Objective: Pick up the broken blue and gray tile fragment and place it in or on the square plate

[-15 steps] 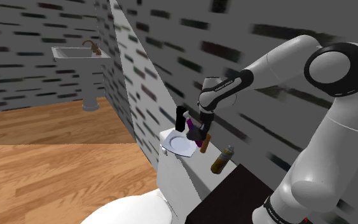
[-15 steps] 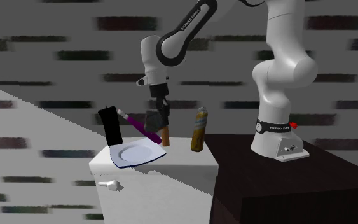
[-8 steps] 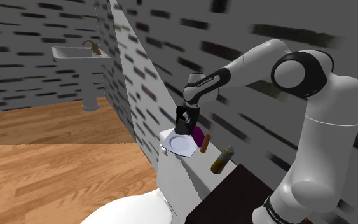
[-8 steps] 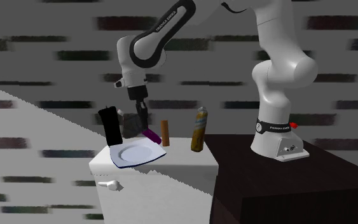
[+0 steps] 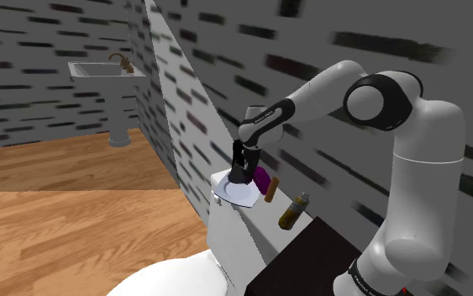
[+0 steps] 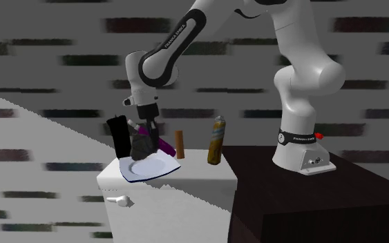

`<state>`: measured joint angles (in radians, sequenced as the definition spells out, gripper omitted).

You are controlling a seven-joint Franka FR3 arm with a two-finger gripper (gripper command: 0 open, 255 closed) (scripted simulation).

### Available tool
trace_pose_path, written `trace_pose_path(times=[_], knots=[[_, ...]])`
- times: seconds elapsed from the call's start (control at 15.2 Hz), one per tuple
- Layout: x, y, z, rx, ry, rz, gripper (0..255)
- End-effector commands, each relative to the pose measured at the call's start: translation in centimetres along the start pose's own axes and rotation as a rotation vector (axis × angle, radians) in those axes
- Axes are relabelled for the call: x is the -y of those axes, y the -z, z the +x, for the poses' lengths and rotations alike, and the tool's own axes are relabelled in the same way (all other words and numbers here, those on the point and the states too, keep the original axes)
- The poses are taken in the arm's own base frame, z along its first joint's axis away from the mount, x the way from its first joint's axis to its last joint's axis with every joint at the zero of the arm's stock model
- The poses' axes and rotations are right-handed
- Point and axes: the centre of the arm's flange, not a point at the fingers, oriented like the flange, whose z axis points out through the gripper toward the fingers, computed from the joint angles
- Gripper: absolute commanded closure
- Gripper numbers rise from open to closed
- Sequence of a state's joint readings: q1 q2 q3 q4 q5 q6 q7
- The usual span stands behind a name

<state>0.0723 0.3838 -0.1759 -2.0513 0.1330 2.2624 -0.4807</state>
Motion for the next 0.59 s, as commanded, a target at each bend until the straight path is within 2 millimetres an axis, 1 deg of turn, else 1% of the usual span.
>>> trace_pose_path(times=[0.0, 0.13, 0.53], knots=[[-0.1, -1.1, 0.1, 0.0, 0.0, 0.0, 255], [-0.2, -2.1, 0.2, 0.0, 0.0, 0.0, 255], [-0.2, -2.1, 0.2, 0.0, 0.0, 0.0, 255]])
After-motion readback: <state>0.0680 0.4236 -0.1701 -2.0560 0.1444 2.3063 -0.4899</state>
